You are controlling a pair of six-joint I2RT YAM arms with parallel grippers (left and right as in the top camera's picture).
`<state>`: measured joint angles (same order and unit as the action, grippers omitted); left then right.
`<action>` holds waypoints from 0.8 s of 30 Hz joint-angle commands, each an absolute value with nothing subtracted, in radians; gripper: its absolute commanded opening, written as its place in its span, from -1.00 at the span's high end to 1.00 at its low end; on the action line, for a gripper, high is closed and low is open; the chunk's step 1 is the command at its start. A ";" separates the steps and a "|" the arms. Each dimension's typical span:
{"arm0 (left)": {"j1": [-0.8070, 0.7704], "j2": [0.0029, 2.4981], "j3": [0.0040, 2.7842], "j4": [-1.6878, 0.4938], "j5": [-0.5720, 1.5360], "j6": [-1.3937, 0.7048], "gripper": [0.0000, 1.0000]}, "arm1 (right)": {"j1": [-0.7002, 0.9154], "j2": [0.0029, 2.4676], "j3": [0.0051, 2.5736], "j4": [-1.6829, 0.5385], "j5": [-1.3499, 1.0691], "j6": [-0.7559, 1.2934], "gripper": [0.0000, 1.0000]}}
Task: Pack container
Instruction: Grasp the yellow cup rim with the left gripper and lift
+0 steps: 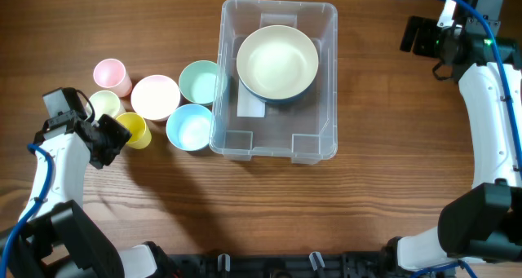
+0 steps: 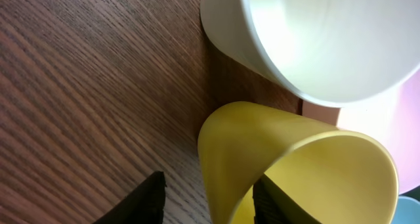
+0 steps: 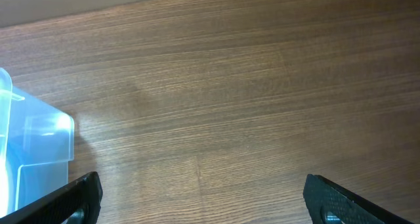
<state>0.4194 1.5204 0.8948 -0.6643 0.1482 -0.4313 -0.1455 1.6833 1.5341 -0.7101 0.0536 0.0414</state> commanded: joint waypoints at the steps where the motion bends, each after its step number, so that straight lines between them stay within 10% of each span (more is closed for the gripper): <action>1: 0.426 1.523 0.897 -0.661 0.156 -0.423 0.39 | -0.144 1.694 1.538 -0.707 0.067 0.055 -1.00; 11: 0.426 1.522 0.897 -0.707 0.160 -0.426 0.92 | -0.144 1.694 1.538 -0.707 0.067 0.055 -0.99; 24: 0.425 1.394 0.964 -0.845 0.215 -0.456 0.92 | -0.144 1.694 1.538 -0.707 0.067 0.055 -0.99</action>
